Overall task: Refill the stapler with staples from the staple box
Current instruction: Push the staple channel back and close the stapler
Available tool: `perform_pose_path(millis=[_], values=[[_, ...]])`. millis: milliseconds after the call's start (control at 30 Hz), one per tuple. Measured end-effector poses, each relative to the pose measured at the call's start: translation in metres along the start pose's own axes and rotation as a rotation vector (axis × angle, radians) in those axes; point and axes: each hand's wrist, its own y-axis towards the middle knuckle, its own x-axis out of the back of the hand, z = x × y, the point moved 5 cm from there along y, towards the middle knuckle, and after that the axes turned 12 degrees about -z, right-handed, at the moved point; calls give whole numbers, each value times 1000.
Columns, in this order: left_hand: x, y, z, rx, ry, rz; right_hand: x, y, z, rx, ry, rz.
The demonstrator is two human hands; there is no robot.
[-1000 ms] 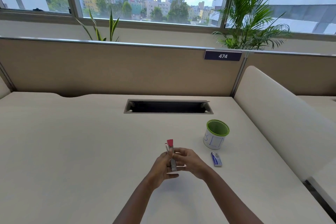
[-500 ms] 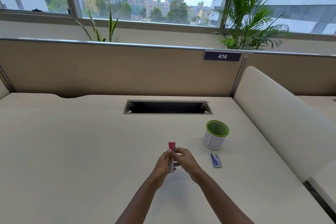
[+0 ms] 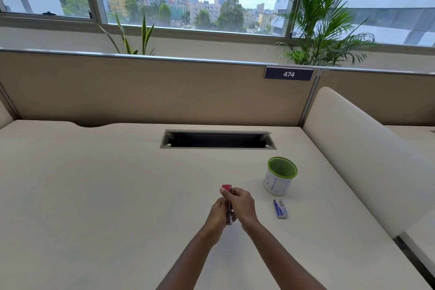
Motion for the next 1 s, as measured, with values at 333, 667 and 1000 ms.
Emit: perform_pose_path(millis=[333,667,1000], values=[[19,10,15,128,-230,-170,-8,-13,-5,-26,-15,253],[29,16,23,128,-72,-124,-13,-6,-14,-12,-266,240],[57,26,33,-459,1344,-345,-22,7,-23,74,-573,6]])
